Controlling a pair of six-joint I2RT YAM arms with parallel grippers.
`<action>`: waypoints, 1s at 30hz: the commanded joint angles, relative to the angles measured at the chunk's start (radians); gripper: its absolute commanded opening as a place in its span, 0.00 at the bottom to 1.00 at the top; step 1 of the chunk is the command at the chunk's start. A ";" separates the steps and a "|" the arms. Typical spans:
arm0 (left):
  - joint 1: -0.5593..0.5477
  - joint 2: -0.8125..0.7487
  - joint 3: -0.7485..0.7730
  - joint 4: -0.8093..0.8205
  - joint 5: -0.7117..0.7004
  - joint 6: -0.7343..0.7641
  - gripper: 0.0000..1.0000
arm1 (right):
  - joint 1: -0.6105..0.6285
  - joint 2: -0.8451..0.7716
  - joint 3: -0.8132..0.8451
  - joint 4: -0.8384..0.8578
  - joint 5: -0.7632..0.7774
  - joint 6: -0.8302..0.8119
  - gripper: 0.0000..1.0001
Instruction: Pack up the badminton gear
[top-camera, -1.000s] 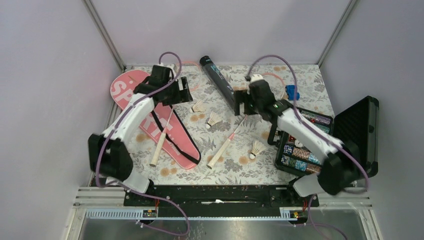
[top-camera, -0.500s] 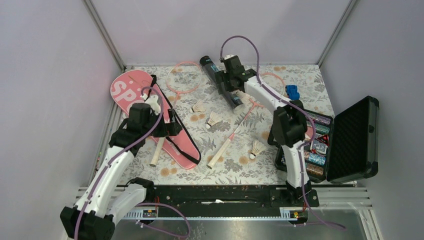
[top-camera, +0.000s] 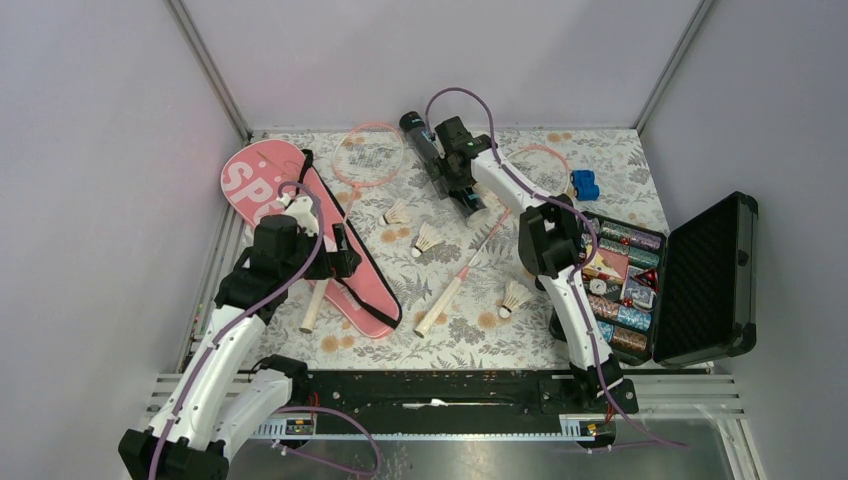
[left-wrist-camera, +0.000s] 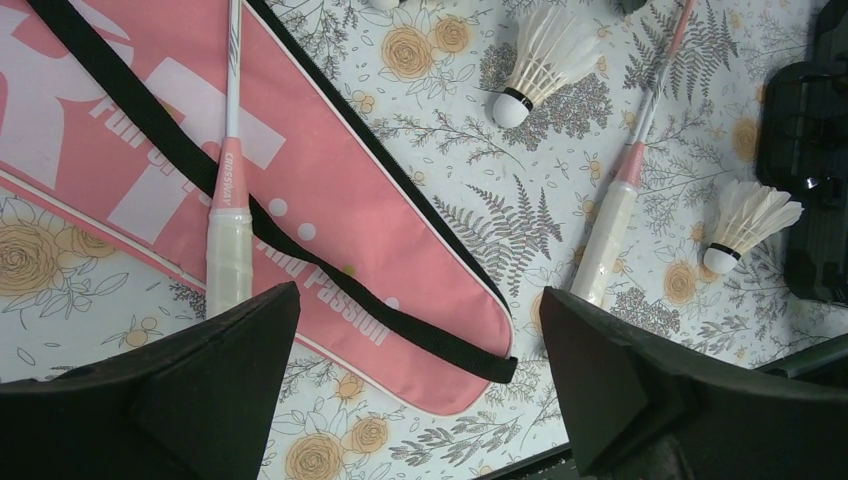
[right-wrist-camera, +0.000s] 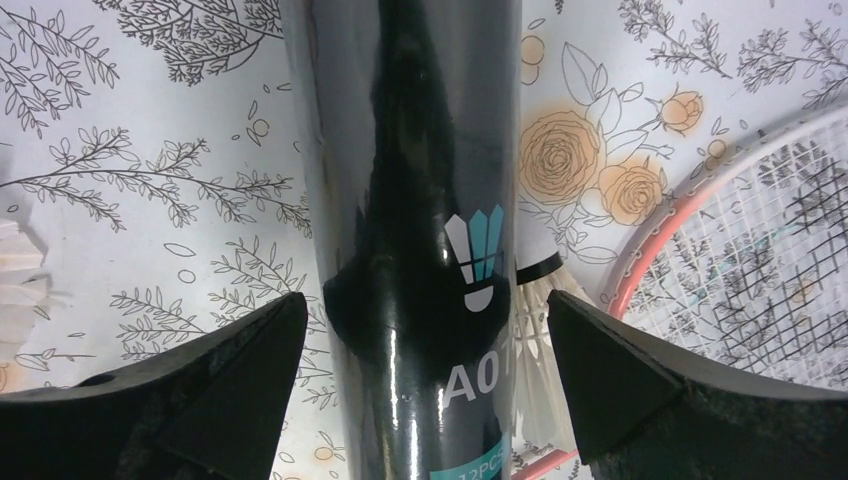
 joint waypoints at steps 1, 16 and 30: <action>0.001 -0.001 0.007 0.053 -0.035 0.014 0.99 | -0.004 0.038 0.092 -0.036 0.050 -0.068 0.96; 0.000 0.033 0.010 0.065 -0.009 -0.012 0.99 | -0.004 0.079 0.132 -0.079 0.044 -0.159 0.89; 0.000 0.023 0.026 0.028 -0.121 -0.045 0.99 | -0.001 -0.047 0.067 -0.028 -0.050 -0.135 0.58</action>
